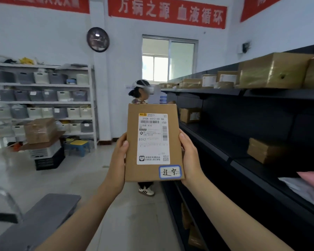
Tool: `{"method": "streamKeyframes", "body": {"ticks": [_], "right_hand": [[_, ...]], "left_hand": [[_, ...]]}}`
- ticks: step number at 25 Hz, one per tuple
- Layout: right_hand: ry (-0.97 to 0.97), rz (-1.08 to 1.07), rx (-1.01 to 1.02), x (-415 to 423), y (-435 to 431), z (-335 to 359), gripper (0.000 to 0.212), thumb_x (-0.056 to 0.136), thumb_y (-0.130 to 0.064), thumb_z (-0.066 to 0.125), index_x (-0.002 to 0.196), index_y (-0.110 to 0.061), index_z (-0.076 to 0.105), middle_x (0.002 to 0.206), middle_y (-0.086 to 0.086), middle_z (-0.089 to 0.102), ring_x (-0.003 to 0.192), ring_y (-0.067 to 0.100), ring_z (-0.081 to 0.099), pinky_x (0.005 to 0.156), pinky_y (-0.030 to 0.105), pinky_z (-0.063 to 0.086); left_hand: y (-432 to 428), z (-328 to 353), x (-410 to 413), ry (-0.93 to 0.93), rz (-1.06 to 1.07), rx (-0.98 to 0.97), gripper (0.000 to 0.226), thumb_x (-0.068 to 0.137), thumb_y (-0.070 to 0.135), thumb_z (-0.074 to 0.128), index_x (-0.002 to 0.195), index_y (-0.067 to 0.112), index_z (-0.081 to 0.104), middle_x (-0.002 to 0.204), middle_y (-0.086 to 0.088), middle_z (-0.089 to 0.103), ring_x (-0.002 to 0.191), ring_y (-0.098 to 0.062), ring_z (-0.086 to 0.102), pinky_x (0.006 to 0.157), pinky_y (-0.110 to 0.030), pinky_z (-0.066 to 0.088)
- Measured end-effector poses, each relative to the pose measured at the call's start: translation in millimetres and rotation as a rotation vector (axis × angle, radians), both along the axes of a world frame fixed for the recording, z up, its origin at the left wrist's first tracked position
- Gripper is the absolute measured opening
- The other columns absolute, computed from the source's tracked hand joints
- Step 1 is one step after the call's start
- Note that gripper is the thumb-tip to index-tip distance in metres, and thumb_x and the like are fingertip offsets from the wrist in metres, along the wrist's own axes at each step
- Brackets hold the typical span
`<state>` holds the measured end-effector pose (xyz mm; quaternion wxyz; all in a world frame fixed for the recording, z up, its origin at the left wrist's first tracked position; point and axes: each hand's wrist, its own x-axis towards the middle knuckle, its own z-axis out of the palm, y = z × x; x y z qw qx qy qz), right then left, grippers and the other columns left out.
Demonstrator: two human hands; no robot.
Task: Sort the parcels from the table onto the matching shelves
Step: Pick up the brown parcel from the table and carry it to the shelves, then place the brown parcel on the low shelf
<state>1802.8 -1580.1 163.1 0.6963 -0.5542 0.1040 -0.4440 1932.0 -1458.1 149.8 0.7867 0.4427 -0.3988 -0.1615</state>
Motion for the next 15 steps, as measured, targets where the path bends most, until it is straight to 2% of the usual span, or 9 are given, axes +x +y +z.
{"method": "streamKeyframes", "body": {"ticks": [2, 4, 6, 8, 9, 12, 15], "right_hand": [[-0.008, -0.111, 0.011, -7.3, -20.8, -3.9, 0.039, 0.096, -0.04, 0.046, 0.129, -0.025, 0.06, 0.117, 0.007, 0.072, 0.106, 0.027, 0.069, 0.097, 0.054, 0.05], [0.015, -0.24, 0.003, -29.3, -33.8, -12.6, 0.041, 0.095, -0.04, 0.048, 0.133, -0.026, 0.055, 0.118, 0.005, 0.072, 0.106, 0.024, 0.07, 0.095, 0.049, 0.053], [0.036, -0.394, 0.024, -65.3, -35.7, -25.9, 0.052, 0.09, -0.043, 0.055, 0.138, -0.024, 0.05, 0.122, 0.005, 0.07, 0.108, 0.023, 0.069, 0.092, 0.043, 0.054], [0.055, -0.594, 0.069, -111.0, -26.5, -41.7, 0.065, 0.083, -0.047, 0.061, 0.141, -0.022, 0.047, 0.129, 0.007, 0.066, 0.114, 0.024, 0.065, 0.097, 0.044, 0.051], [0.052, -0.699, 0.089, -136.5, -17.8, -48.8, 0.067, 0.082, -0.047, 0.062, 0.141, -0.02, 0.047, 0.131, 0.008, 0.065, 0.117, 0.026, 0.063, 0.101, 0.047, 0.049], [0.023, -0.931, 0.132, -214.7, 21.5, -64.0, 0.053, 0.089, -0.035, 0.059, 0.138, -0.019, 0.051, 0.129, 0.009, 0.066, 0.117, 0.027, 0.064, 0.098, 0.043, 0.051], [0.024, -1.109, 0.182, -280.9, 84.4, -84.5, 0.05, 0.09, -0.033, 0.058, 0.139, -0.024, 0.05, 0.124, 0.007, 0.069, 0.11, 0.025, 0.067, 0.09, 0.039, 0.056]], "left_hand": [[-40.5, -1.2, 6.8, 0.014, -0.098, -0.009, 0.031, 0.091, 0.034, 0.045, 0.12, 0.029, 0.053, 0.1, 0.008, 0.074, 0.088, -0.007, 0.071, 0.067, -0.023, 0.056], [-78.2, -8.3, 0.2, 0.01, -0.213, -0.001, 0.026, 0.096, 0.029, 0.04, 0.117, 0.032, 0.054, 0.099, 0.009, 0.074, 0.088, -0.006, 0.07, 0.068, -0.024, 0.055], [-111.5, -23.4, -22.9, -0.015, -0.387, 0.013, 0.026, 0.094, 0.034, 0.04, 0.115, 0.035, 0.055, 0.105, 0.007, 0.071, 0.092, -0.005, 0.069, 0.07, -0.022, 0.056], [-133.2, -39.7, -64.8, -0.035, -0.593, 0.06, 0.029, 0.09, 0.045, 0.044, 0.116, 0.035, 0.054, 0.111, 0.004, 0.068, 0.094, -0.005, 0.068, 0.071, -0.021, 0.057], [-138.5, -47.1, -91.0, -0.044, -0.697, 0.08, 0.029, 0.093, 0.043, 0.04, 0.118, 0.034, 0.053, 0.113, 0.003, 0.066, 0.094, -0.005, 0.068, 0.071, -0.02, 0.057], [-134.4, -63.0, -170.6, -0.063, -0.949, 0.11, 0.036, 0.097, 0.032, 0.032, 0.129, 0.022, 0.045, 0.116, 0.001, 0.063, 0.096, -0.005, 0.067, 0.071, -0.021, 0.056], [-101.7, -86.0, -242.5, -0.016, -1.163, 0.155, 0.041, 0.092, 0.04, 0.043, 0.13, 0.024, 0.044, 0.114, 0.004, 0.065, 0.098, -0.004, 0.067, 0.072, -0.02, 0.055]]}}
